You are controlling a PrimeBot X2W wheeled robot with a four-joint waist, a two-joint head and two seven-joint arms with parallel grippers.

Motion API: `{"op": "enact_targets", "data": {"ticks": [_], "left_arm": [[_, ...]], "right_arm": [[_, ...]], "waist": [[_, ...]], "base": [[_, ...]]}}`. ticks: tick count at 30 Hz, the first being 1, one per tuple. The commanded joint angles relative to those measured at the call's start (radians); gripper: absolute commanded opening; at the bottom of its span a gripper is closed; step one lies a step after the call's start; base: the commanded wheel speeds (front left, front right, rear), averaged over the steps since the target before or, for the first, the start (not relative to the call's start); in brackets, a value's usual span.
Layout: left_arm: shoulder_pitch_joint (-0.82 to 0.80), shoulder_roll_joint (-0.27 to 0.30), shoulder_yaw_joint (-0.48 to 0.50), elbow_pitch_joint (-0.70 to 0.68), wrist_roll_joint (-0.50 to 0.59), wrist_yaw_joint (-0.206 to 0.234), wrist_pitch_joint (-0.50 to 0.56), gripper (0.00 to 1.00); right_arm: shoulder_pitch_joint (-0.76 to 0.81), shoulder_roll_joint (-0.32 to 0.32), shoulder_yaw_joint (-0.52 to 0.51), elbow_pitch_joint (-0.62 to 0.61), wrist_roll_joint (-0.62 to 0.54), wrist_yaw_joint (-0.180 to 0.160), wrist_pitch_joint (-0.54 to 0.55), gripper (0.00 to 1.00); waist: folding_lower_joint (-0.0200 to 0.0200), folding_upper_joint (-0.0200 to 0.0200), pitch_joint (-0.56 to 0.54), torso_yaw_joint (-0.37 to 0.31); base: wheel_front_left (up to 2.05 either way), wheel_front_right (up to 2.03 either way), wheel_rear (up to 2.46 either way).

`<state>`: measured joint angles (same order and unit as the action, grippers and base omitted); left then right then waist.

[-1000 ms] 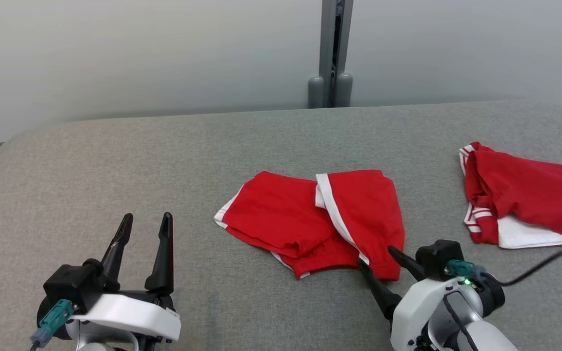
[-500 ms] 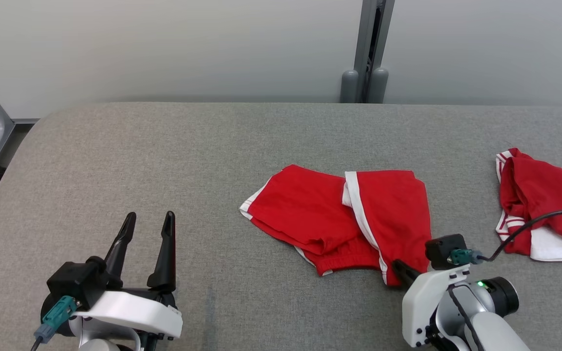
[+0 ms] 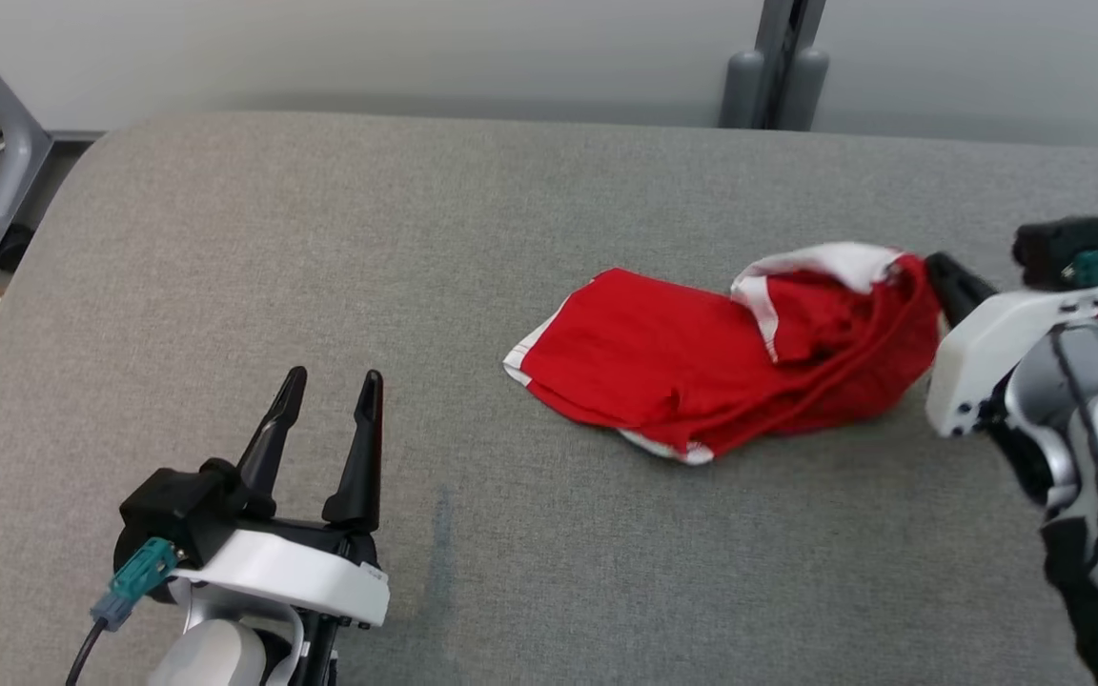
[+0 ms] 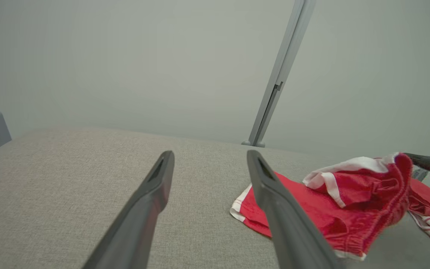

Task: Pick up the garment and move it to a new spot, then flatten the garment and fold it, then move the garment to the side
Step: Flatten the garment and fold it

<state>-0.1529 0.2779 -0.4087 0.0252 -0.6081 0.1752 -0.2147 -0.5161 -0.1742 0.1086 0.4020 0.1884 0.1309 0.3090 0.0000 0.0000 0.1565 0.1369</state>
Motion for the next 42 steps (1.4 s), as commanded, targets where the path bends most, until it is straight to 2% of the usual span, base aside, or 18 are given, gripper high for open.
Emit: {"op": "enact_targets", "data": {"ticks": [1,10,14,15,16,17,24,32,36,42], "left_arm": [[-0.023,0.0,-0.002,0.003,0.004,-0.007,-0.005,1.0],[-0.097,-0.031,-0.026,0.038,0.013,-0.042,-0.018,1.0],[-0.112,-0.037,-0.031,0.053,0.017,-0.047,-0.022,1.0],[-0.113,-0.038,-0.032,0.057,0.017,-0.05,-0.023,1.0],[-0.115,-0.038,-0.033,0.061,0.017,-0.049,-0.023,1.0],[-0.117,-0.039,-0.033,0.064,0.017,-0.049,-0.024,1.0],[-0.1,-0.032,-0.035,0.078,0.016,-0.045,-0.023,1.0],[-0.053,-0.02,-0.035,0.075,0.003,-0.025,-0.015,1.0],[-0.033,-0.017,-0.04,0.057,0.002,-0.016,-0.004,1.0],[-0.042,-0.026,-0.047,0.044,-0.006,-0.017,-0.002,1.0]], "right_arm": [[-0.034,-0.022,-0.011,0.012,0.006,0.0,0.006,0.0],[-0.252,-0.147,-0.073,0.184,0.03,0.0,-0.063,0.0],[-0.309,-0.171,-0.107,0.282,0.013,0.0,-0.138,0.0],[-0.318,-0.173,-0.113,0.309,0.004,0.0,-0.151,0.25],[-0.327,-0.172,-0.117,0.339,-0.003,0.0,-0.162,0.9],[-0.336,-0.168,-0.122,0.366,-0.007,0.0,-0.176,1.0],[-0.331,-0.11,-0.105,0.471,0.004,0.0,-0.301,1.0],[-0.219,-0.053,-0.022,0.42,0.081,0.0,-0.432,1.0],[-0.152,-0.036,0.102,0.326,0.164,0.0,-0.424,1.0],[-0.186,-0.046,0.24,0.255,0.284,0.0,-0.332,1.0]], "waist": [[0.0,0.0,0.052,0.035],[0.0,0.0,0.15,0.09],[0.0,0.0,0.162,0.098],[0.0,0.0,0.163,0.099],[0.0,0.0,0.162,0.098],[0.0,0.0,0.159,0.097],[0.0,0.0,0.096,0.063],[0.0,0.0,-0.008,0.005],[0.0,0.0,-0.034,-0.004],[0.0,0.0,-0.011,0.047]], "base": [[0.0,0.0,0.0],[0.0,0.0,0.0],[0.0,0.0,0.0],[0.0,0.0,0.0],[0.0,0.0,0.0],[0.0,0.0,0.0],[0.0,0.0,0.0],[0.0,0.0,0.0],[0.0,0.0,0.0],[0.0,0.0,0.0]]}}
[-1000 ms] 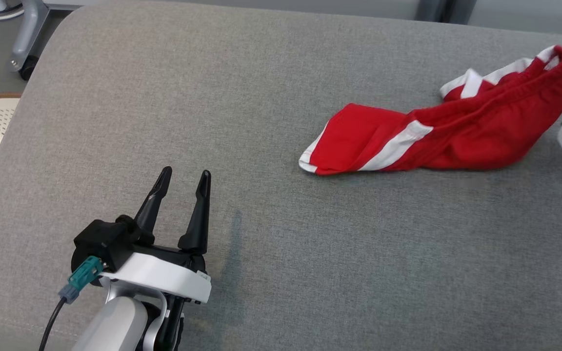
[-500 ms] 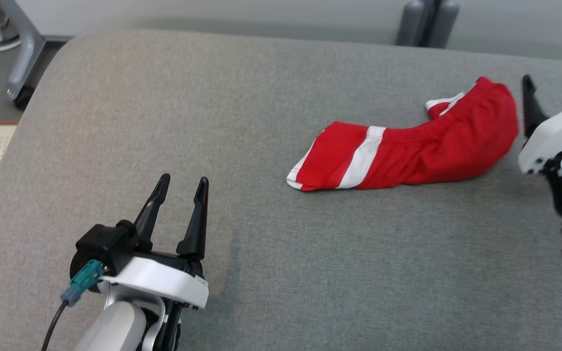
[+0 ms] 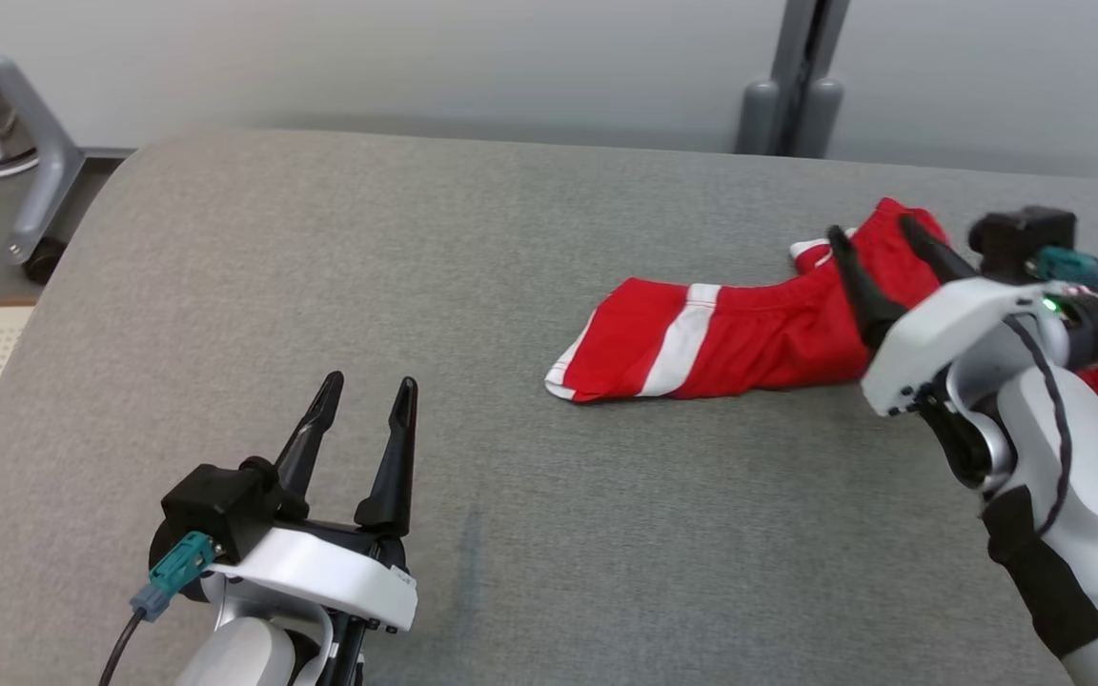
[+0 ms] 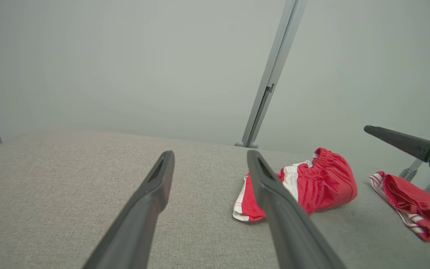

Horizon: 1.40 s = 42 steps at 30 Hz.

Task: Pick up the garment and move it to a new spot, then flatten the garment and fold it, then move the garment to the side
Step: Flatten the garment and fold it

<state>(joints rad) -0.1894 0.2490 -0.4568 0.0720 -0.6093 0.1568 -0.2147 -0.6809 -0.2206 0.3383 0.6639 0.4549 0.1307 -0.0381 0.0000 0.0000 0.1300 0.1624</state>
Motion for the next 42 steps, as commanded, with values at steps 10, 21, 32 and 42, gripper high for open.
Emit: {"op": "enact_targets", "data": {"ticks": [10,21,32,42], "left_arm": [[-0.037,-0.041,-0.011,0.035,-0.016,-0.026,-0.023,1.0],[-0.033,-0.062,-0.004,0.079,-0.015,-0.04,-0.041,1.0],[-0.032,-0.049,-0.001,0.079,-0.009,-0.037,-0.04,1.0],[-0.012,-0.04,-0.007,0.078,-0.011,-0.025,-0.034,1.0]], "right_arm": [[-0.169,-0.064,0.247,0.099,0.163,0.0,0.295,1.0],[-0.198,-0.111,0.356,0.205,0.288,0.0,0.518,0.95],[-0.172,-0.143,0.43,0.153,0.367,0.0,0.446,0.0],[-0.09,-0.214,0.428,0.052,0.396,0.0,0.267,0.0]], "waist": [[0.0,0.0,0.066,0.158],[0.0,0.0,0.061,0.208],[0.0,0.0,0.045,0.154],[0.0,0.0,0.012,0.136]], "base": [[0.0,0.0,0.0],[0.0,0.0,0.0],[0.0,0.0,0.0],[0.0,0.0,0.0]]}}
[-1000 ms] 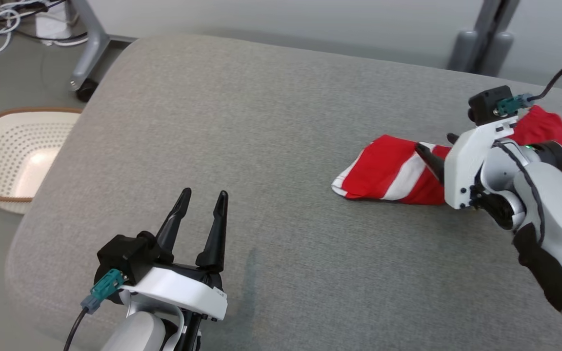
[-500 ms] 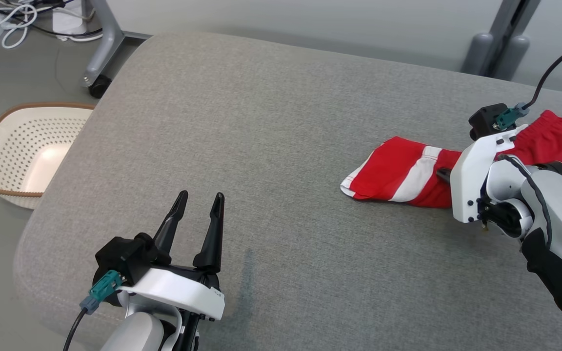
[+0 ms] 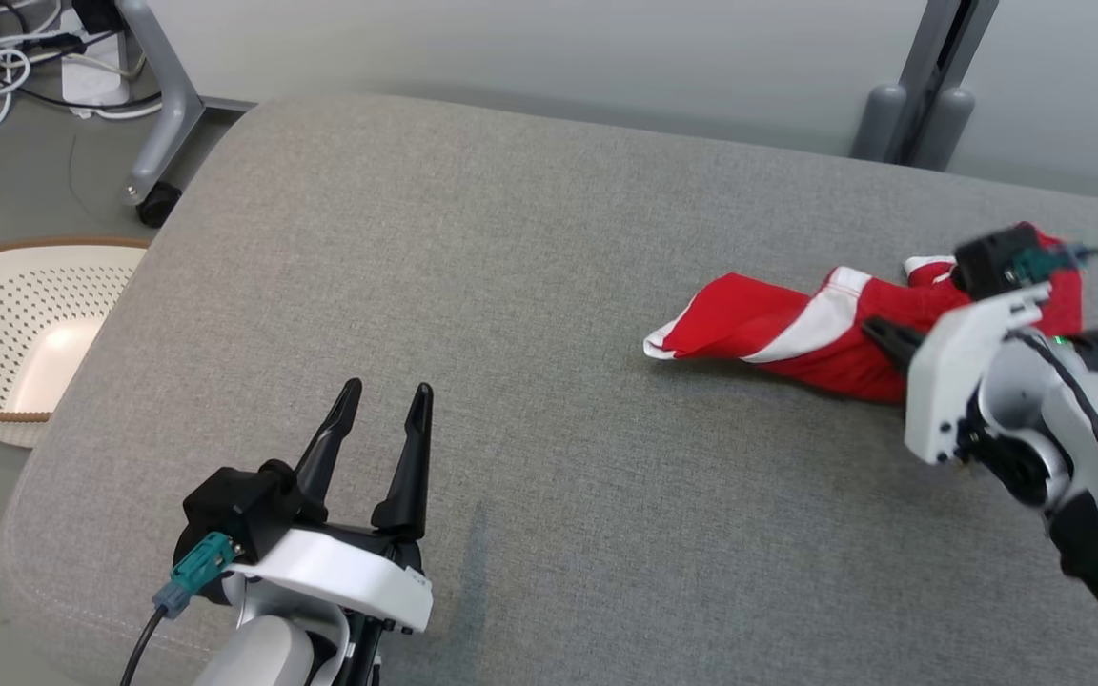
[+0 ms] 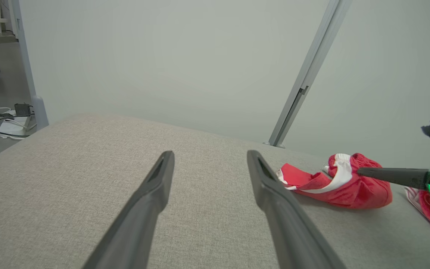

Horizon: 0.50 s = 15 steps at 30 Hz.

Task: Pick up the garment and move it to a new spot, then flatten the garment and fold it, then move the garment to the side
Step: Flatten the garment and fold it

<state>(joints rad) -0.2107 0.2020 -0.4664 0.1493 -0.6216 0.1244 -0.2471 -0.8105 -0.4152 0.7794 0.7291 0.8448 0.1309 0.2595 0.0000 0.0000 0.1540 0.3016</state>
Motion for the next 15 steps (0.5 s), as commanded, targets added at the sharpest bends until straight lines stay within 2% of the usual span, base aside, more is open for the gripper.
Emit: {"op": "enact_targets", "data": {"ticks": [1,8,15], "left_arm": [[0.015,0.01,0.004,0.0,0.0,0.008,-0.001,1.0],[0.045,0.026,0.005,-0.015,-0.004,0.022,0.007,1.0],[0.07,0.051,0.005,-0.041,-0.002,0.036,0.025,1.0]], "right_arm": [[0.064,-0.029,-0.023,-0.027,0.008,0.0,-0.055,0.0],[0.282,-0.07,-0.126,-0.105,0.009,0.0,-0.172,0.0],[0.542,-0.054,-0.303,-0.186,-0.02,0.0,-0.236,0.0]], "waist": [[0.0,0.0,-0.019,-0.007],[0.0,0.0,-0.058,-0.052],[0.0,0.0,-0.09,-0.132]], "base": [[0.0,0.0,0.0],[0.0,0.0,0.0],[0.0,0.0,0.0]]}}
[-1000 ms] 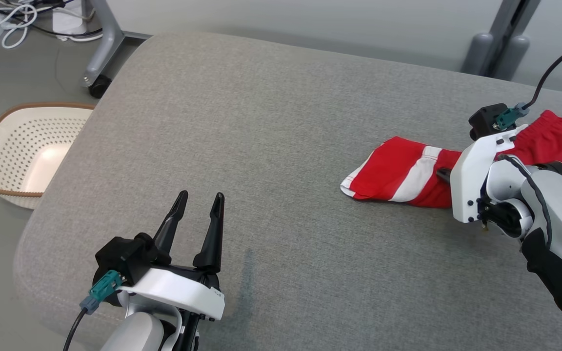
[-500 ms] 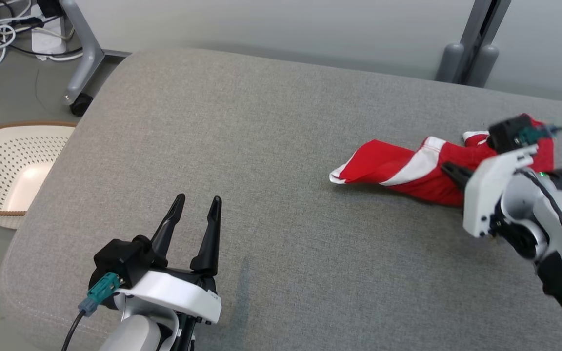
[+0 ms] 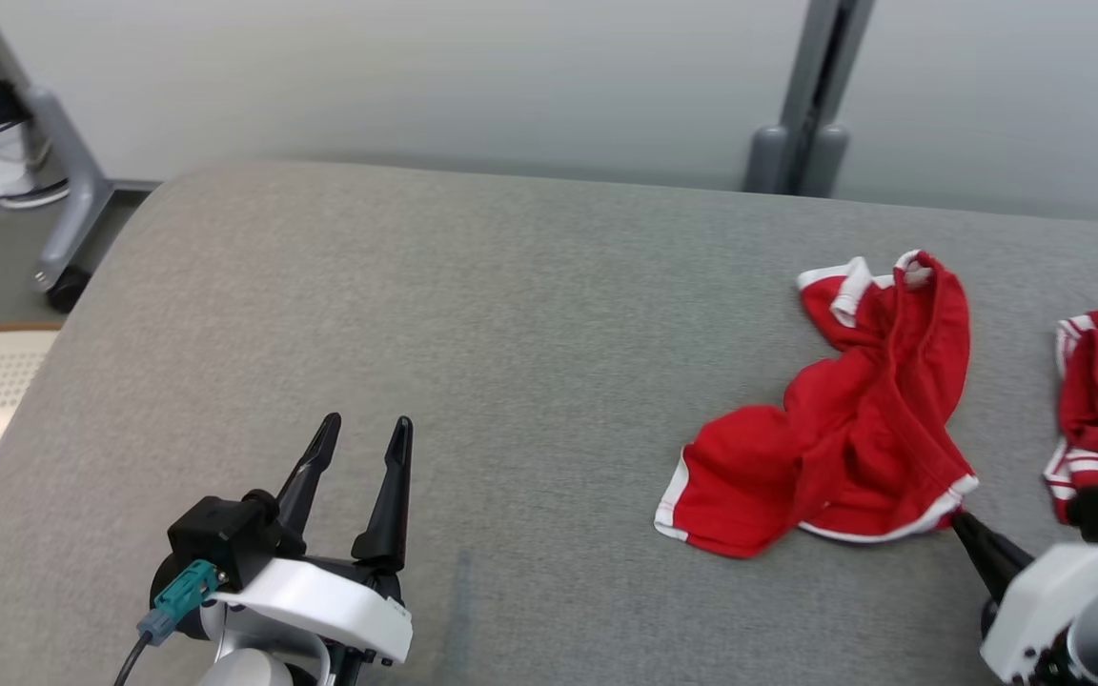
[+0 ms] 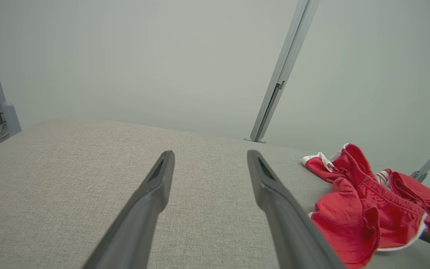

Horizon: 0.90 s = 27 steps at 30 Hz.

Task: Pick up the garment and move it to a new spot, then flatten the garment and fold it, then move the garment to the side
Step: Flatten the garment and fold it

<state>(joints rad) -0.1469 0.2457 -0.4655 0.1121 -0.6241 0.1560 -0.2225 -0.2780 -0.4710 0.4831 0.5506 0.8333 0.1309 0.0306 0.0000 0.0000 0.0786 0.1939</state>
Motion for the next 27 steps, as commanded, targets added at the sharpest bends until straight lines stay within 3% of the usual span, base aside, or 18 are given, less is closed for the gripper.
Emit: {"op": "enact_targets", "data": {"ticks": [1,6,7,8,9,14,21,27], "left_arm": [[0.01,0.01,0.004,-0.008,0.001,0.005,0.003,1.0],[0.019,0.022,0.002,-0.024,0.002,0.014,0.016,1.0],[0.021,0.024,0.003,-0.027,0.002,0.015,0.016,1.0],[0.024,0.027,0.001,-0.029,0.002,0.017,0.02,1.0],[0.027,0.029,0.0,-0.031,0.001,0.018,0.022,1.0],[0.035,0.034,-0.004,-0.041,0.002,0.025,0.029,1.0],[0.029,0.037,-0.026,-0.061,0.006,0.018,0.047,1.0],[-0.02,0.026,-0.177,-0.053,0.006,-0.094,0.199,1.0]], "right_arm": [[0.041,0.005,-0.033,-0.021,-0.016,0.0,-0.01,0.0],[0.179,0.047,-0.159,-0.102,-0.048,0.0,-0.015,0.01],[0.203,0.057,-0.181,-0.117,-0.061,0.0,-0.004,0.39],[0.222,0.069,-0.2,-0.132,-0.072,0.0,0.005,0.92],[0.236,0.083,-0.217,-0.151,-0.08,0.0,0.014,1.0],[0.301,0.134,-0.289,-0.244,-0.138,0.0,0.066,1.0],[0.364,0.18,-0.395,-0.426,-0.209,0.0,0.044,1.0],[0.346,0.246,-0.463,-0.523,-0.276,0.0,0.007,1.0]], "waist": [[0.0,0.0,-0.018,-0.035],[0.0,0.0,-0.032,-0.079],[0.0,0.0,-0.034,-0.087],[0.0,0.0,-0.035,-0.095],[0.0,0.0,-0.036,-0.102],[0.0,0.0,-0.048,-0.131],[0.0,0.0,-0.064,-0.155],[0.0,0.0,-0.055,-0.181]], "base": [[0.0,0.0,0.0],[0.0,0.0,0.0],[0.0,0.0,0.0],[0.0,0.0,0.0],[0.0,0.0,0.0],[0.0,0.0,0.0],[0.0,0.0,0.0],[0.0,0.0,0.0]]}}
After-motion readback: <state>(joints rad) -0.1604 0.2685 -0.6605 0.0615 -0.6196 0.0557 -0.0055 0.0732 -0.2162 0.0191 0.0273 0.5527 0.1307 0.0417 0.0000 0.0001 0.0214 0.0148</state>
